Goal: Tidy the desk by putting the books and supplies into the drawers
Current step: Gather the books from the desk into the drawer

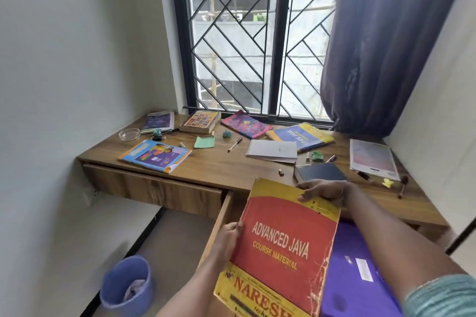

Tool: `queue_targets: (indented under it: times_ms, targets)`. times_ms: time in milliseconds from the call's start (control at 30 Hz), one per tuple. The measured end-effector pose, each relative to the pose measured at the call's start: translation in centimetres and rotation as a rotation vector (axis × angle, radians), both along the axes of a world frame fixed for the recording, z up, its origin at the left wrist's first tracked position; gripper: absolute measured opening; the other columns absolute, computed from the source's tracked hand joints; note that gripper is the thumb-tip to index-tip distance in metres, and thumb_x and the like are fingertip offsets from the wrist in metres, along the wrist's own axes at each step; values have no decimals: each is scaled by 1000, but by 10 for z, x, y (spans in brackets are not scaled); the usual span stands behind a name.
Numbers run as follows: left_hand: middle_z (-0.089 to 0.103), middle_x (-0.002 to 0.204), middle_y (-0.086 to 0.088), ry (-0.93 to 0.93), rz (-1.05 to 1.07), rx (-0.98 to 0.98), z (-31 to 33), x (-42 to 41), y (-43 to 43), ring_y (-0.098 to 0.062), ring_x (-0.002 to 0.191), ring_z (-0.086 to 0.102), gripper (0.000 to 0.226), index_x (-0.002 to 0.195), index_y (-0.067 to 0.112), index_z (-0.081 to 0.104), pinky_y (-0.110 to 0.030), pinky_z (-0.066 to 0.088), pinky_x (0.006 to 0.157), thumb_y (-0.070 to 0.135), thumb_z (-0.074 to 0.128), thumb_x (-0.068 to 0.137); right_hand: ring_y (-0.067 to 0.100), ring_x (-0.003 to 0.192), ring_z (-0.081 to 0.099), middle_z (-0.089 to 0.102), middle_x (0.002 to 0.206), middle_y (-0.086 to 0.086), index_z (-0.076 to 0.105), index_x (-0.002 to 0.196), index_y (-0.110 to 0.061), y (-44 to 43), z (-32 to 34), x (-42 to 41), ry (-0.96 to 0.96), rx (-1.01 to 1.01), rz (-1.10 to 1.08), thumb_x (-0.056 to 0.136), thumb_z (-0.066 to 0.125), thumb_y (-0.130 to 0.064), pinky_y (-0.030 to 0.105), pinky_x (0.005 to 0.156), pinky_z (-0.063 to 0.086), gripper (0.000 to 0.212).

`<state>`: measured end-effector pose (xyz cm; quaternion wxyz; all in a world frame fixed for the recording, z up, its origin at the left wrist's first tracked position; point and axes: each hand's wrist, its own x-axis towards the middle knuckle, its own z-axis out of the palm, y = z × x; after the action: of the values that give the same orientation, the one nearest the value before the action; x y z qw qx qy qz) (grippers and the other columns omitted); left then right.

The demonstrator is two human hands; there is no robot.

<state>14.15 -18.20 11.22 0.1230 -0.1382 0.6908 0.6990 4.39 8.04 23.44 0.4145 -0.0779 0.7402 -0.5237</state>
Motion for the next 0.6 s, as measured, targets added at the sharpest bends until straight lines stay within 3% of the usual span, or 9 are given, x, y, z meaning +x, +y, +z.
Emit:
queue_targets:
  times_ms: [100,133,200,267,367,433,500,600]
  targets:
    - [70,86,-13,-77,-20,-12,-15,-2,8,-26,75,65,34,85,9,66,-36,54,74,30,44,100,18,56,70,72,71,11,72,80,-1,24,-46,1,-183,-227,-233,65,83,-39,27,55,58,41]
    - [69,84,-14,-108,-12,-11,-23,-4,10,-26,71,64,34,83,8,65,-36,54,73,29,44,100,22,56,70,72,70,14,73,79,1,30,-68,0,-246,-322,-315,60,85,-40,29,55,58,47]
    - [69,77,-13,-168,7,-25,-43,-8,12,-24,64,64,37,81,7,64,-35,53,70,29,43,100,31,70,70,71,84,22,71,94,4,40,-113,5,-336,-408,-491,56,83,-49,37,71,57,67]
    - [70,66,-10,-234,44,-9,-59,-7,14,-20,54,66,42,79,5,65,-31,55,61,29,39,101,32,77,68,71,87,20,70,99,-1,39,-151,14,-401,-513,-635,68,65,-59,40,81,50,66]
    - [70,66,-11,-332,84,-46,-80,-11,19,-21,54,67,45,81,4,65,-29,55,56,29,35,103,30,74,70,73,82,15,74,92,-8,24,-188,27,-459,-625,-792,68,70,-53,39,74,54,51]
    - [71,74,-13,-375,110,-92,-88,-14,19,-24,63,68,45,84,4,67,-33,58,66,31,35,103,29,62,71,73,72,16,76,82,-6,12,-203,30,-491,-597,-904,83,58,-45,38,59,59,43]
    - [72,86,-16,-417,118,-155,-103,-18,19,-30,78,70,46,90,3,69,-40,58,79,32,35,102,28,54,70,72,66,17,70,90,-3,2,-214,30,-524,-482,-965,91,50,-38,38,50,58,40]
    - [68,80,-13,-472,143,-192,-109,-22,20,-27,75,66,44,79,7,63,-35,56,71,27,32,104,27,51,68,70,67,17,60,104,-3,-9,-227,25,-454,-300,-957,87,61,-22,36,49,57,25]
